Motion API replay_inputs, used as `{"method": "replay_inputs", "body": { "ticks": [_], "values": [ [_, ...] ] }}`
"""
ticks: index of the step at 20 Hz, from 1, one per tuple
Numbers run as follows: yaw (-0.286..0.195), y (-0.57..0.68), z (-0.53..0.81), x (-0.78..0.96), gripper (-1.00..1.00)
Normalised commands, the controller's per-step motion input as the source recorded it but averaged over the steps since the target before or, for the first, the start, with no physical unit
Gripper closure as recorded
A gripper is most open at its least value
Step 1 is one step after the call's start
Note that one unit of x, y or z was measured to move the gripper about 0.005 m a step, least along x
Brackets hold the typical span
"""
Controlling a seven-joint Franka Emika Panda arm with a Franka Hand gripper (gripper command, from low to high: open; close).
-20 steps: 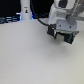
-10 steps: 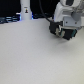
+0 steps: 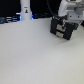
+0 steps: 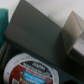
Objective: Open the kcup holder, insert the kcup into the holder, and close the kcup holder
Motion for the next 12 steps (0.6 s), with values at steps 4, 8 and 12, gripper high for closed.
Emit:
{"method": "replay_inputs", "body": {
  "ticks": [4,8,12],
  "values": [
    [0.039,0.52,0.01,-0.57,-1.0],
    [0.002,0.12,0.01,-0.14,-1.0],
    [-0.009,0.16,0.12,-0.16,-1.0]
  ]
}}
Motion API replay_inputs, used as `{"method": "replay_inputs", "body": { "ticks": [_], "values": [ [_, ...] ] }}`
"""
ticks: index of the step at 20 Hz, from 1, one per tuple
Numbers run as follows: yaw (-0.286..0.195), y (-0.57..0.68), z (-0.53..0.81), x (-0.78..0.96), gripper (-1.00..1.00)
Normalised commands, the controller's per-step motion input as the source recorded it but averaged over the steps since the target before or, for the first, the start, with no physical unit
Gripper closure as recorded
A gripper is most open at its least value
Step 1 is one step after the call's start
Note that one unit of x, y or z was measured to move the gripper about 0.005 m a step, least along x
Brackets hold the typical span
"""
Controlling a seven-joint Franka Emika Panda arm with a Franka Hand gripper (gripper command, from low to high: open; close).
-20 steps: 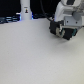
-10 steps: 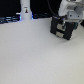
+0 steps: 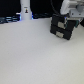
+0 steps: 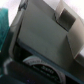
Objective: Open the kcup holder, insert the kcup into the holder, and close the kcup holder
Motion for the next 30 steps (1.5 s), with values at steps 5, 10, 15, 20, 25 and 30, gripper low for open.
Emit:
{"method": "replay_inputs", "body": {
  "ticks": [5,10,15,20,25,30],
  "values": [
    [-0.01,0.06,0.11,-0.04,-1.0],
    [-0.006,0.04,0.08,0.01,-1.0],
    [-0.001,0.25,0.22,0.16,-1.0],
    [0.0,0.51,0.16,0.13,-1.0],
    [0.025,0.52,0.04,0.03,-1.0],
    [0.022,0.11,0.01,-0.06,-1.0]
  ]
}}
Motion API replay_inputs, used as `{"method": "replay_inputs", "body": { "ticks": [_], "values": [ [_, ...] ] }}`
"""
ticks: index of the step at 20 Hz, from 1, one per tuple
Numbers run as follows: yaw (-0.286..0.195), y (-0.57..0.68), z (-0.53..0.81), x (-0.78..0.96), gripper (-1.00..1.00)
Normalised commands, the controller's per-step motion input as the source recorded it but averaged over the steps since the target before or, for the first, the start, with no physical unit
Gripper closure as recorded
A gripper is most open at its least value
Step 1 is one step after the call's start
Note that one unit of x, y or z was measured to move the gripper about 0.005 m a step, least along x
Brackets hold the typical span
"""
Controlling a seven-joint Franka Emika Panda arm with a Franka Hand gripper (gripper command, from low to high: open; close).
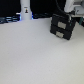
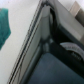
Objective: Open the kcup holder, insert the kcup into the holder, and close the kcup holder
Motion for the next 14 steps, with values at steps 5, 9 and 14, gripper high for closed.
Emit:
{"method": "replay_inputs", "body": {
  "ticks": [5,9,14],
  "values": [
    [0.018,0.15,0.0,-0.13,-1.0],
    [0.02,0.17,0.0,-0.04,-1.0],
    [0.107,0.64,0.13,0.0,-1.0]
  ]
}}
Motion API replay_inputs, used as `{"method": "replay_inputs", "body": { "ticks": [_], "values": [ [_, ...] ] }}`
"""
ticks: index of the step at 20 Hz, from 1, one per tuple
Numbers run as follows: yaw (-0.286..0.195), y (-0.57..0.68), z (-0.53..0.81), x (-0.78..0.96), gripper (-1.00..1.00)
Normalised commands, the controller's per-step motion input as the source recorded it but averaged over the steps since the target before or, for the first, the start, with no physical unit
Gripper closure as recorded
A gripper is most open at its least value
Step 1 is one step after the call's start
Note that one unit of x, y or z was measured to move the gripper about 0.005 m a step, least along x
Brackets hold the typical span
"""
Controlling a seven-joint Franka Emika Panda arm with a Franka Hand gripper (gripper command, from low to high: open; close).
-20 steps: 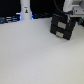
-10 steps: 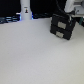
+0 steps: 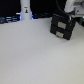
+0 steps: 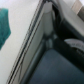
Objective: Open the kcup holder, insert the kcup into the holder, and close the kcup holder
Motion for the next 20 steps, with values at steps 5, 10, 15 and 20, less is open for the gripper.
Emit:
{"method": "replay_inputs", "body": {
  "ticks": [5,10,15,20],
  "values": [
    [0.097,0.68,0.09,0.0,-1.0],
    [0.02,0.22,0.0,-0.04,-1.0],
    [-0.04,-0.04,0.02,-0.01,-1.0],
    [-0.014,0.0,0.3,0.01,-1.0]
  ]
}}
